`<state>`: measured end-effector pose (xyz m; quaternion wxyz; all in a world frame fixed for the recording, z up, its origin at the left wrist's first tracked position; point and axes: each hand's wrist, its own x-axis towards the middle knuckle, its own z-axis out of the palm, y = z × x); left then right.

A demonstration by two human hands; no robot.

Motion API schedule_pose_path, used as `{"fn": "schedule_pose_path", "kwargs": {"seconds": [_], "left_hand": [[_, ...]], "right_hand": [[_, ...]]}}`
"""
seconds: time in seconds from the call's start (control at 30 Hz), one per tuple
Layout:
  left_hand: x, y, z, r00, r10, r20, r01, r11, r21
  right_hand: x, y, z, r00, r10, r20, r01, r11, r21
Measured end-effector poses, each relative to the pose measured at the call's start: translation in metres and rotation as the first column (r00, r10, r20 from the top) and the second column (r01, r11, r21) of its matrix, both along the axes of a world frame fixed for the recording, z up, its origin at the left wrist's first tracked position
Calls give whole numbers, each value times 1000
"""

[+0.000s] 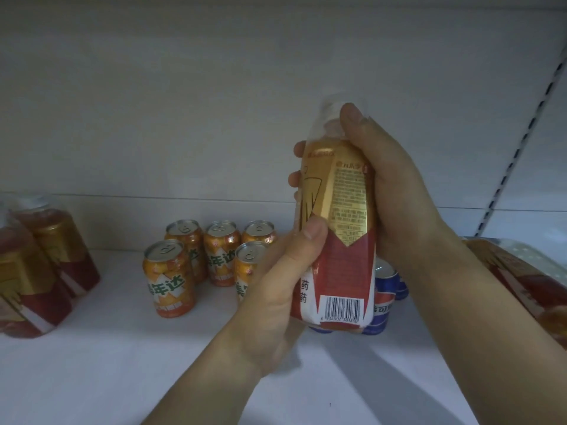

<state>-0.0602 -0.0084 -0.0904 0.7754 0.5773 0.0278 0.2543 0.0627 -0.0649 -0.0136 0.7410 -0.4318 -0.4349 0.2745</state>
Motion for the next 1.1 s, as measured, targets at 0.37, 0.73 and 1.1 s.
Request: {"fn": "schedule_pose_path", "kwargs": {"seconds": [0.37,0.73,1.1], "left_hand": [[5,-3,5,997,72,-18,-74,972,-222],[5,3,1,981,180,-67,-191,959,-212],[2,5,2,944,326,49,-329,933,143]], "right_hand": [[6,3,-8,996,-87,34,89,993,-72],[6,6,-10,987,-86,134,100,990,-104],[10,5,-11,987,-62,148,71,996,-62]]}}
